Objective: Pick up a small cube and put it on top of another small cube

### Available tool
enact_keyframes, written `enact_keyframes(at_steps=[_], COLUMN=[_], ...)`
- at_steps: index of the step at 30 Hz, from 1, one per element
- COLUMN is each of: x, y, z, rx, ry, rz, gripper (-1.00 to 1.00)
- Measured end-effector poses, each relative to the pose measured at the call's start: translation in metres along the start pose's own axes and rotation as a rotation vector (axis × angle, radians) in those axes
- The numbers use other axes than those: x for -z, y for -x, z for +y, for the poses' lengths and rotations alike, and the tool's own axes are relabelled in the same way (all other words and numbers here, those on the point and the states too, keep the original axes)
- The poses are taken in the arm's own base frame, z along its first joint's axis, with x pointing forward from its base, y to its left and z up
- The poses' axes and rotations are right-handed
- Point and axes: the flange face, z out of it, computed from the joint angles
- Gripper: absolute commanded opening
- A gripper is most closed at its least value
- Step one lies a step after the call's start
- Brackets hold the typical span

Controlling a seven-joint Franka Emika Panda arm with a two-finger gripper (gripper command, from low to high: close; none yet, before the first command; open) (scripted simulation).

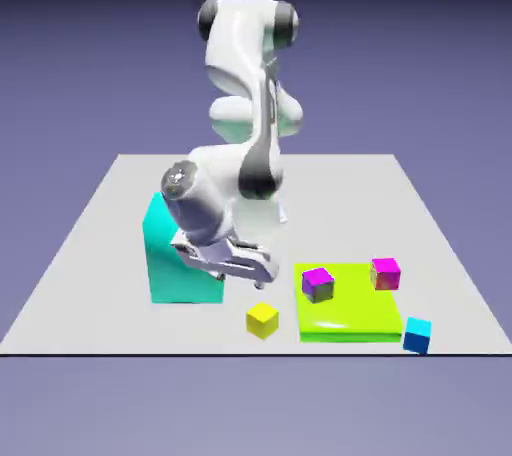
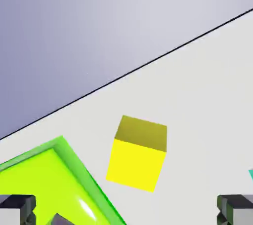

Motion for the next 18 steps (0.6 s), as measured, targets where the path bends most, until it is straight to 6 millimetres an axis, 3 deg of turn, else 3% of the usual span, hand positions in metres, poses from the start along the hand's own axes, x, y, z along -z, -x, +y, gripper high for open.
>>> enact_keyframes(at_steps=[13,15,18], x=[-0.101,-0.103,-0.144], y=[-0.065,-0.066,-0.057], z=[-0.040,-0.040,-0.033], rx=[-0.195,-0.198,-0.198], ry=[0.390,0.400,0.399], rz=[-0.415,-0.425,-0.427], gripper=[0.00,0.00,0.00])
